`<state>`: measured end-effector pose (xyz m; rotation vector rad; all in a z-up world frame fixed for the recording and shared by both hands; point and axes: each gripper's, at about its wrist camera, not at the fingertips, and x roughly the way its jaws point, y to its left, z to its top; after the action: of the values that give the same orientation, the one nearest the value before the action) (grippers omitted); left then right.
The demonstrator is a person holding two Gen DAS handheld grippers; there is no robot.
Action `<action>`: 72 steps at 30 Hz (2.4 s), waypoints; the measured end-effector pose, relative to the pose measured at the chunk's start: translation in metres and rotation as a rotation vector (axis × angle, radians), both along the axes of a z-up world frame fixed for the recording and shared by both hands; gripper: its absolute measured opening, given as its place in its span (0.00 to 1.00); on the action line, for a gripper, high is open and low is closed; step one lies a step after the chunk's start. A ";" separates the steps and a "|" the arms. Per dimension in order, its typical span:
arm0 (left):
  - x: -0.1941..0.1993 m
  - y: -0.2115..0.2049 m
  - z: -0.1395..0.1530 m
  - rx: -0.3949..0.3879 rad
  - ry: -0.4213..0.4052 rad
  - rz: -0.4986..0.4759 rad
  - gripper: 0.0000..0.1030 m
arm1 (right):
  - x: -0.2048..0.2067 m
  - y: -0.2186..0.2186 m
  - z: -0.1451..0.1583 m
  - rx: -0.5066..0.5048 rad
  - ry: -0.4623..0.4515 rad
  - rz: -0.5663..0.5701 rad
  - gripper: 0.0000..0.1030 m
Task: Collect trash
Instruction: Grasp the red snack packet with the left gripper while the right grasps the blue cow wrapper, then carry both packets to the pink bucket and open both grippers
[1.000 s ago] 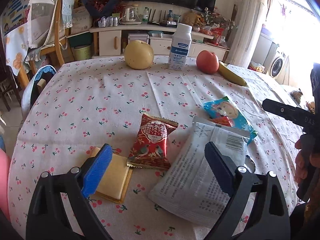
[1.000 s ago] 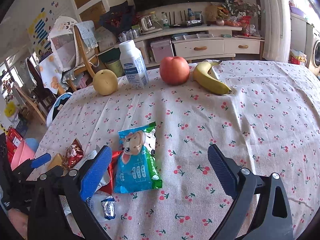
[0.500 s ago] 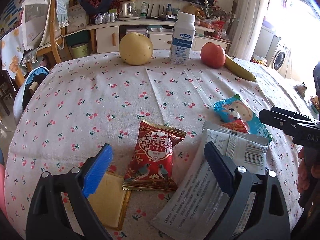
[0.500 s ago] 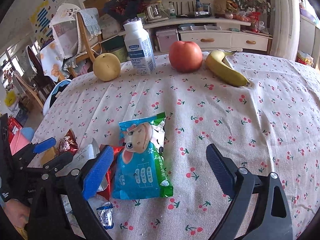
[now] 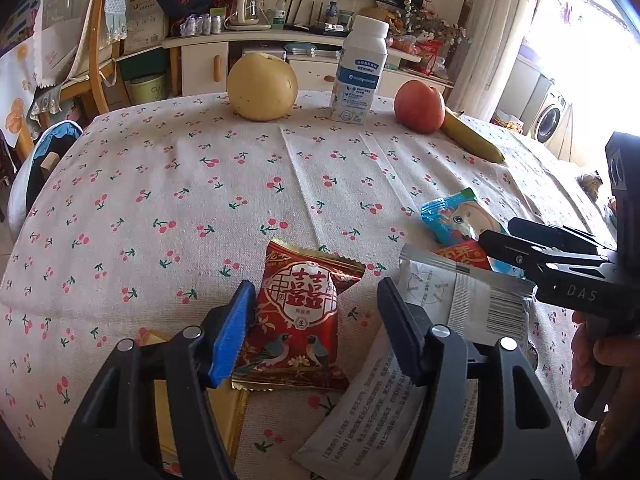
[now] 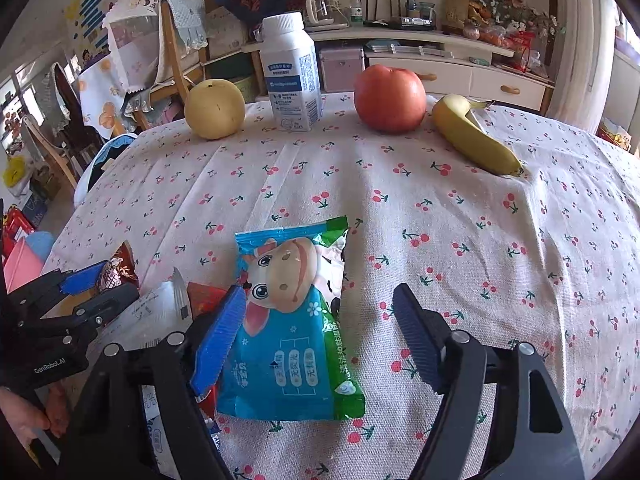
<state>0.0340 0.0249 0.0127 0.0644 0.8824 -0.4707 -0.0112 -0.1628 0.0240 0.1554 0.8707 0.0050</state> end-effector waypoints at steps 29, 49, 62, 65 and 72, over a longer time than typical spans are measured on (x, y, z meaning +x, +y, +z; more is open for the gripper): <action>0.005 0.008 -0.003 0.009 0.013 0.059 0.50 | 0.024 0.026 -0.015 -0.131 0.058 0.074 0.90; 0.002 0.010 -0.001 0.017 0.004 0.054 0.37 | 0.012 0.018 -0.007 -0.107 -0.013 0.041 0.44; -0.004 0.037 0.027 -0.100 -0.033 0.084 0.36 | -0.014 0.004 0.019 0.015 -0.144 -0.040 0.41; -0.005 0.046 0.033 -0.123 -0.042 0.091 0.37 | -0.020 0.006 0.024 0.035 -0.158 -0.045 0.41; -0.010 0.071 0.045 -0.153 -0.064 0.116 0.37 | -0.026 0.031 0.036 0.049 -0.172 -0.024 0.41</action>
<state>0.0238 0.0963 0.0576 -0.1107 0.7802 -0.4238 -0.0369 -0.1319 0.0600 0.2080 0.6973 0.0174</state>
